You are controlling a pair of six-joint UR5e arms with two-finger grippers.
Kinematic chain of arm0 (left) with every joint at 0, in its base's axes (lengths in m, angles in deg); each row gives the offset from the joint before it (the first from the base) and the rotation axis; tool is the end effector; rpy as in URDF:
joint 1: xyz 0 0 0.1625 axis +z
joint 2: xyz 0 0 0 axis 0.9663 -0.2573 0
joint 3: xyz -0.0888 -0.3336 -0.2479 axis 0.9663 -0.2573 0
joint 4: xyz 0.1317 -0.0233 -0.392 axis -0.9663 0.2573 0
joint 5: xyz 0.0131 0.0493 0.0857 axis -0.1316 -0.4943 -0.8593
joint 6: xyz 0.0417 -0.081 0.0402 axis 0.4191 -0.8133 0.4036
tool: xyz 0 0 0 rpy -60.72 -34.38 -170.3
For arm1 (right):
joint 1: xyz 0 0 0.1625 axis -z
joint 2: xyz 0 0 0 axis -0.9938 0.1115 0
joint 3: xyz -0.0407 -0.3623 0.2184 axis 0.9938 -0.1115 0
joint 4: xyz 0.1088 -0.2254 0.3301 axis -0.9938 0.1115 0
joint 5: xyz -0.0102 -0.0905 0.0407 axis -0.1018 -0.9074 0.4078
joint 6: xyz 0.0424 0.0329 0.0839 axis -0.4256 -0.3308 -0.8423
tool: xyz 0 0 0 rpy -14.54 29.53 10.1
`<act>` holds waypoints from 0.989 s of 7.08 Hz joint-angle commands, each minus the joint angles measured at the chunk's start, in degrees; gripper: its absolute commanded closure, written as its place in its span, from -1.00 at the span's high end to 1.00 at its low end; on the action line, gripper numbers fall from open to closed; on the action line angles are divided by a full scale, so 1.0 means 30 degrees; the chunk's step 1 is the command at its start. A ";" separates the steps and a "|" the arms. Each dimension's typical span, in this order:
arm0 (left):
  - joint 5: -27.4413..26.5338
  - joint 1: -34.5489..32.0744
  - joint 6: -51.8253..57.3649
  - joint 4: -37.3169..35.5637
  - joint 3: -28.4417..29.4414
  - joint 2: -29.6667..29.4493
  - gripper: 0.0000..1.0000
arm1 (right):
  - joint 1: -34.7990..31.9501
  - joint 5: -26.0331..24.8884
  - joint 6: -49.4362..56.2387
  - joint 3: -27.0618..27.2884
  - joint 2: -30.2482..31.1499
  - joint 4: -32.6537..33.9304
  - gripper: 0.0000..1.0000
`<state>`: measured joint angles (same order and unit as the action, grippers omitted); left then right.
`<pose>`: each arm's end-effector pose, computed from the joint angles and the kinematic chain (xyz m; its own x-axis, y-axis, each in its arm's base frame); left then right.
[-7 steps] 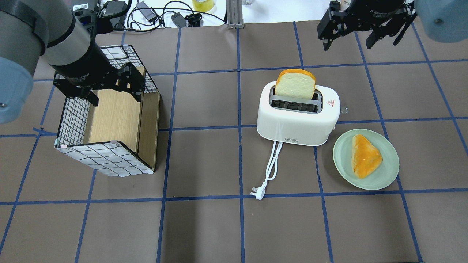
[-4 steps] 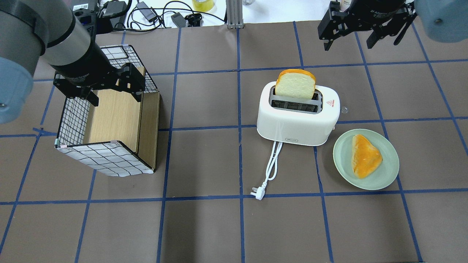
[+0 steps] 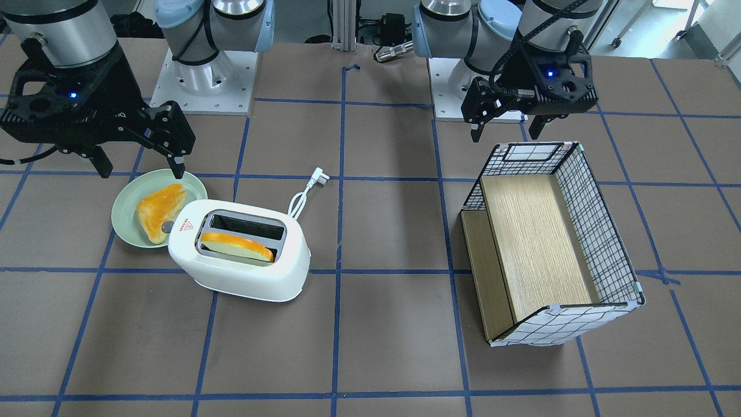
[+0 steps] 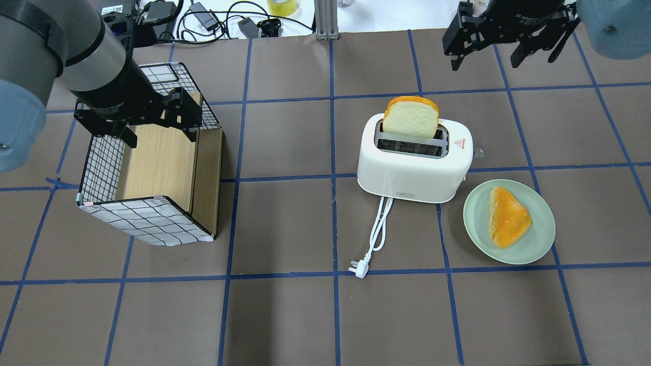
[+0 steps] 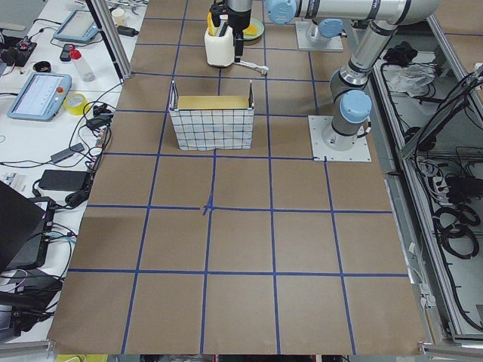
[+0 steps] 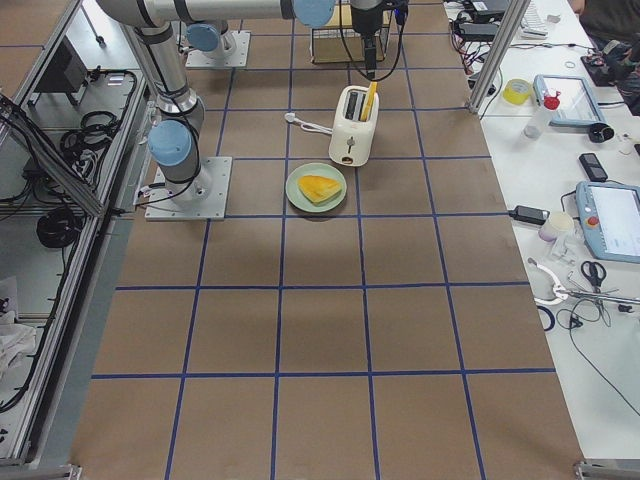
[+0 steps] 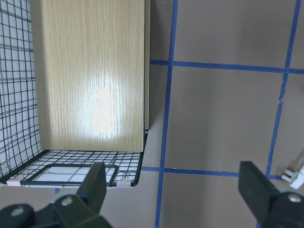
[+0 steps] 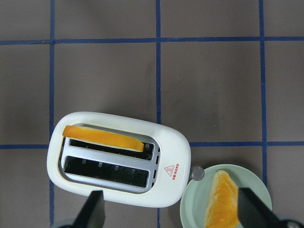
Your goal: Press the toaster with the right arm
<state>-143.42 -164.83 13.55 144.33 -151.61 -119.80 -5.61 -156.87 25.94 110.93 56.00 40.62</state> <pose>-0.1289 -0.4548 0.4937 -0.9963 -0.0838 -0.0182 -0.0825 0.9946 -0.0626 0.1265 -0.5317 0.5219 -1.0000 0.0008 -0.0051 0.0017 0.9855 -0.1695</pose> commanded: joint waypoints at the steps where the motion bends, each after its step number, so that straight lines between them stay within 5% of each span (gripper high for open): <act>1: -0.0001 0.0000 0.0000 0.0000 0.0003 0.0000 1.00 | 0.0000 0.0006 -0.0023 0.0000 0.0000 0.0028 1.00; 5: -0.0001 0.0000 0.0000 0.0000 0.0004 0.0000 1.00 | 0.0554 -0.1273 0.3380 0.0029 -0.0058 0.0435 0.99; 6: -0.0001 0.0000 0.0000 0.0000 0.0004 0.0000 1.00 | 0.1368 -0.1283 0.5116 0.0029 -0.0087 0.0728 0.73; 7: -0.0001 0.0000 0.0000 0.0000 0.0004 0.0000 1.00 | 0.2769 -0.1051 0.5685 0.0058 -0.0059 0.0354 0.24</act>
<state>-143.42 -164.83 13.55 144.33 -151.60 -119.80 -1.34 -160.17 39.17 111.04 55.79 42.12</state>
